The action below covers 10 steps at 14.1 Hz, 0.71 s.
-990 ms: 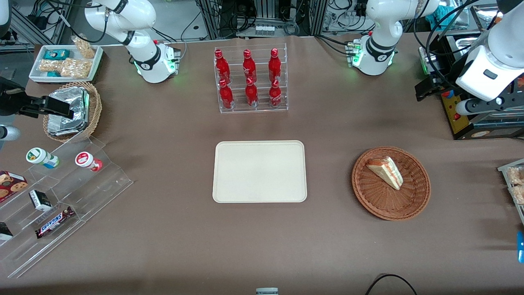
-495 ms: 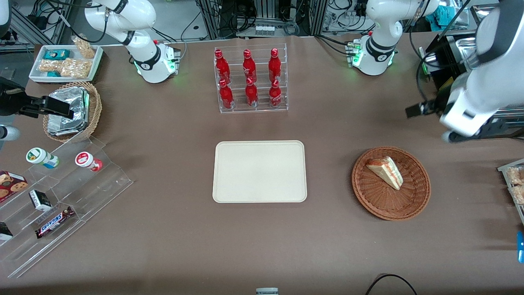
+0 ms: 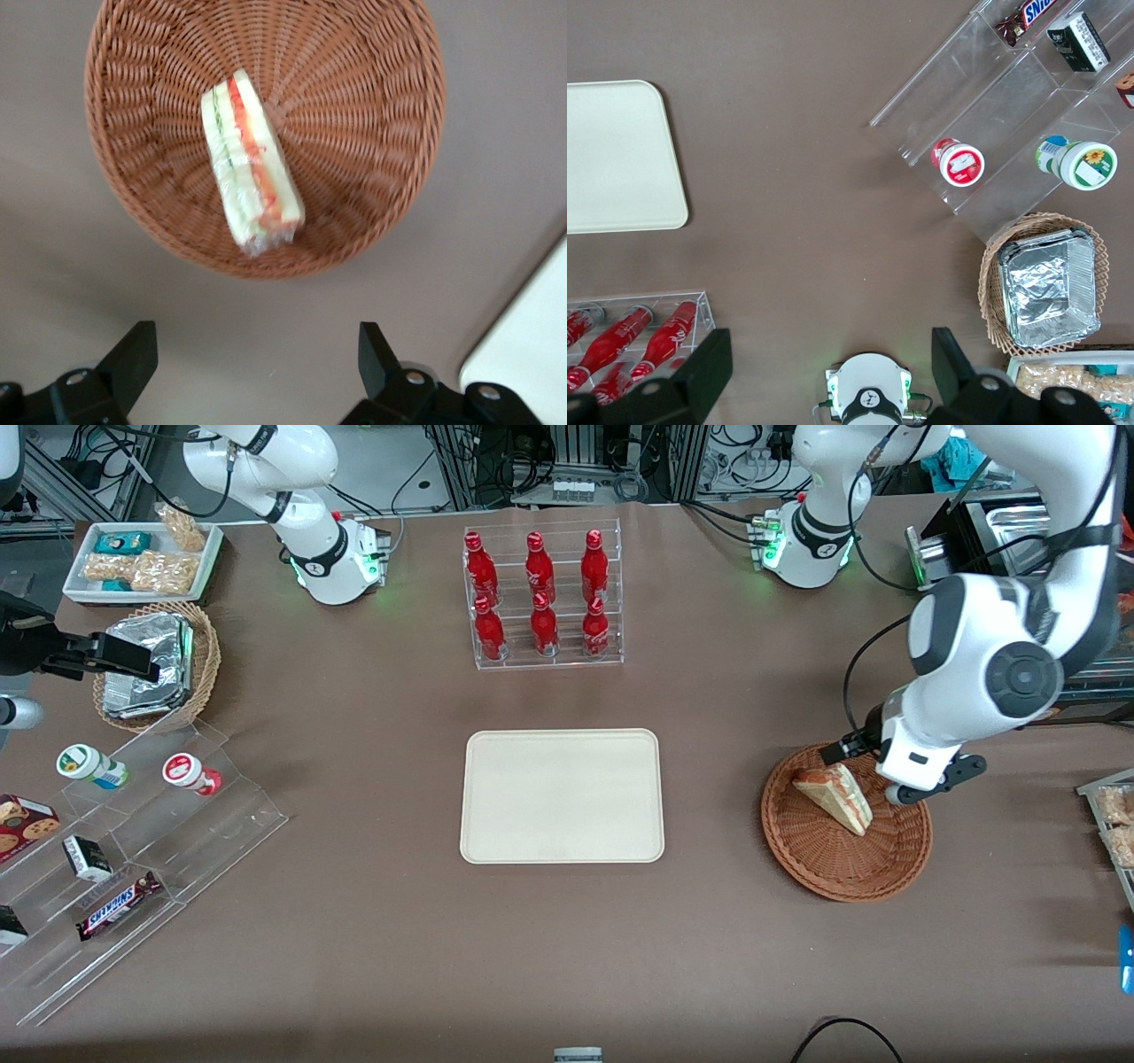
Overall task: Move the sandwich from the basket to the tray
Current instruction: 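Lower the left gripper over the wrapped sandwich and close on it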
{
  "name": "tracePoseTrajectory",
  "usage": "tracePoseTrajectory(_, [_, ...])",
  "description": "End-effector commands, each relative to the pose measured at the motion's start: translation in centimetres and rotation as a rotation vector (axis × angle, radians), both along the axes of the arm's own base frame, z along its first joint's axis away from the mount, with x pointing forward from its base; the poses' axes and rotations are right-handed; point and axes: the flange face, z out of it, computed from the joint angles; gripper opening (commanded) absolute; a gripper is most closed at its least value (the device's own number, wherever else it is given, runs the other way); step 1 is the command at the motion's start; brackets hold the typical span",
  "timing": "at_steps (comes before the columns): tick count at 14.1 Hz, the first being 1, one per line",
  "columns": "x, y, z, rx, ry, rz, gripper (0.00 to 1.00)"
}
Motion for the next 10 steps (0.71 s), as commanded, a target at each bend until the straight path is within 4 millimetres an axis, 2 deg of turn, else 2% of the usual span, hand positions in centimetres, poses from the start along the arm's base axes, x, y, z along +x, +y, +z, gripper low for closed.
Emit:
tracePoseTrajectory(1, [-1.4, -0.1, -2.4, 0.015, -0.067, 0.131, 1.00])
tracePoseTrajectory(3, [-1.5, 0.1, -5.0, 0.009, -0.062, 0.194, 1.00])
tracePoseTrajectory(5, [-0.6, 0.0, -6.9, 0.005, -0.091, 0.298, 1.00])
tracePoseTrajectory(10, [-0.2, 0.1, -9.8, -0.007, -0.086, 0.304, 1.00])
